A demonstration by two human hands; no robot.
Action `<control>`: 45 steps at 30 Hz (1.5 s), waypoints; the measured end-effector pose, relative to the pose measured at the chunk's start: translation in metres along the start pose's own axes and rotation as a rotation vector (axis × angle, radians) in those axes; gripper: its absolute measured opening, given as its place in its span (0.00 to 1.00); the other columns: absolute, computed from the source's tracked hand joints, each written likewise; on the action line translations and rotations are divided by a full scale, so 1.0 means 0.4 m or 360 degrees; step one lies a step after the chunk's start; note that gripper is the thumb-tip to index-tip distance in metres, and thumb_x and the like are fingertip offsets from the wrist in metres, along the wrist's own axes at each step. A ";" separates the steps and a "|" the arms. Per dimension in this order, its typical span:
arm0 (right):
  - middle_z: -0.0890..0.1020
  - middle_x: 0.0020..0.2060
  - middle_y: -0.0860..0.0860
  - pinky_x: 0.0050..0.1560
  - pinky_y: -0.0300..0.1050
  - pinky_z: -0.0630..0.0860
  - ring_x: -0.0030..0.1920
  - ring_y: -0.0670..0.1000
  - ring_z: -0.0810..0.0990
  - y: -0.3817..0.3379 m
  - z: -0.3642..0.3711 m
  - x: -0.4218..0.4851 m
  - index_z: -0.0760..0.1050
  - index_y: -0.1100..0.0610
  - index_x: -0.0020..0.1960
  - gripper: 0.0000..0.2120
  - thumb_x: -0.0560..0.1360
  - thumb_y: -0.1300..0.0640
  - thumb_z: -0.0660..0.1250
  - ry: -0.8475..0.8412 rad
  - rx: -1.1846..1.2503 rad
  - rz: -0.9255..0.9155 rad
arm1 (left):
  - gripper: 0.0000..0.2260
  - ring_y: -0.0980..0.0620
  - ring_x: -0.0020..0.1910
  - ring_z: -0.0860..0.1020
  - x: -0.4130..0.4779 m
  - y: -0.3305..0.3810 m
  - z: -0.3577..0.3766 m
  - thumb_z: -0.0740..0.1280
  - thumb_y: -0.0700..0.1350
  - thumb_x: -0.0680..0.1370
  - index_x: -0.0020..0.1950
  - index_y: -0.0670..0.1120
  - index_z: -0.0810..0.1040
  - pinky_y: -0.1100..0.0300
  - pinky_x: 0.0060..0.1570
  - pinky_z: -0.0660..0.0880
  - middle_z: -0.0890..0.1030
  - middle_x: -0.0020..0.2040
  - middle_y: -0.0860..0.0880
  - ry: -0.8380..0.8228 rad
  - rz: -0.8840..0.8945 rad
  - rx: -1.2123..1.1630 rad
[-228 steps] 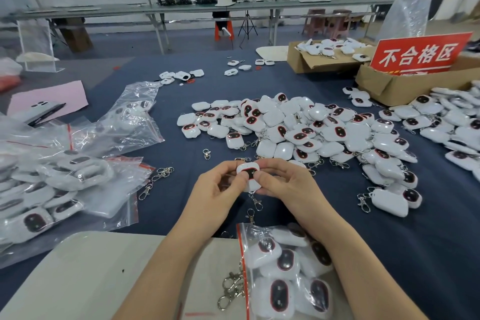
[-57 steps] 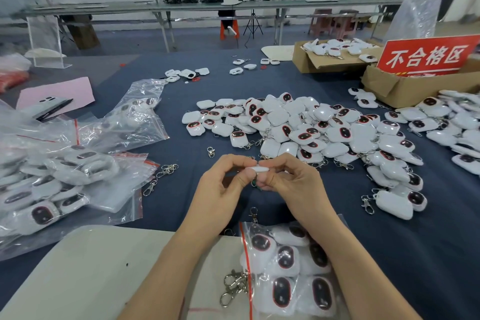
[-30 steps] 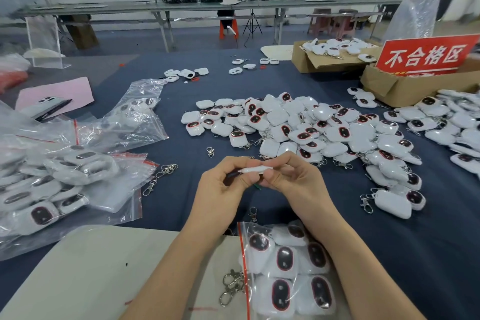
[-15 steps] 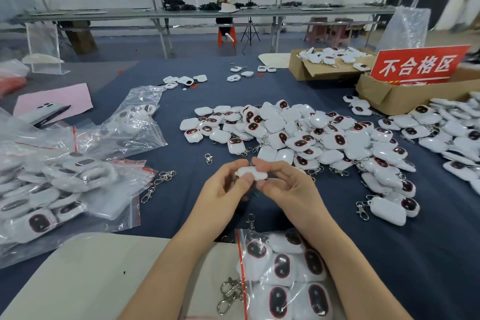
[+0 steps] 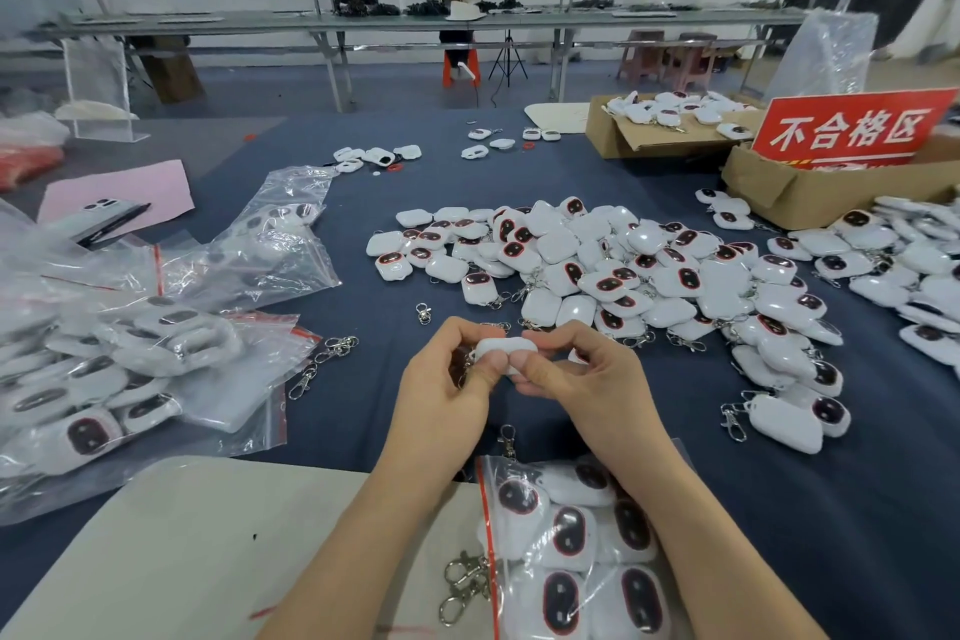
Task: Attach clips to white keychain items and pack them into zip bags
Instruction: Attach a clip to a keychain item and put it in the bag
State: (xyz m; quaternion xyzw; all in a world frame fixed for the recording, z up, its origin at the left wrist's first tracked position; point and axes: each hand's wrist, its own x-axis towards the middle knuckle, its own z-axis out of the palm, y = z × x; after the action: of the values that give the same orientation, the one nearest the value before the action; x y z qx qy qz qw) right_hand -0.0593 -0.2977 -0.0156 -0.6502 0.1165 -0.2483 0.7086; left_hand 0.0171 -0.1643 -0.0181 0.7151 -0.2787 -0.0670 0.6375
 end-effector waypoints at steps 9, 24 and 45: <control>0.88 0.42 0.54 0.42 0.39 0.82 0.42 0.53 0.87 -0.006 0.003 -0.001 0.85 0.51 0.41 0.03 0.68 0.57 0.77 0.0022 0.0070 0.0008 | 0.08 0.51 0.42 0.81 -0.002 0.002 0.001 0.67 0.39 0.81 0.50 0.53 0.80 0.58 0.46 0.78 0.84 0.42 0.55 0.0008 0.0021 -0.0015; 0.85 0.41 0.57 0.41 0.40 0.81 0.38 0.51 0.84 0.005 -0.012 0.010 0.81 0.62 0.50 0.18 0.67 0.50 0.75 -0.0021 0.0057 0.0139 | 0.09 0.58 0.26 0.70 -0.010 0.005 0.016 0.61 0.54 0.84 0.57 0.58 0.80 0.71 0.29 0.64 0.76 0.28 0.60 -0.0060 0.0261 0.0364; 0.85 0.38 0.54 0.40 0.39 0.81 0.36 0.49 0.83 0.018 -0.014 0.018 0.80 0.58 0.47 0.03 0.78 0.64 0.69 0.0045 0.0082 0.0090 | 0.14 0.57 0.31 0.74 -0.004 0.002 0.014 0.57 0.51 0.86 0.55 0.56 0.82 0.63 0.35 0.74 0.78 0.32 0.51 -0.0121 0.0054 0.0105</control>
State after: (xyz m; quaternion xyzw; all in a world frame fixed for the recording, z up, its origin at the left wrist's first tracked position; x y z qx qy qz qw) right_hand -0.0544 -0.3061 -0.0223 -0.6246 0.1383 -0.2401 0.7301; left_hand 0.0132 -0.1683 -0.0188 0.7278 -0.3167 -0.0741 0.6037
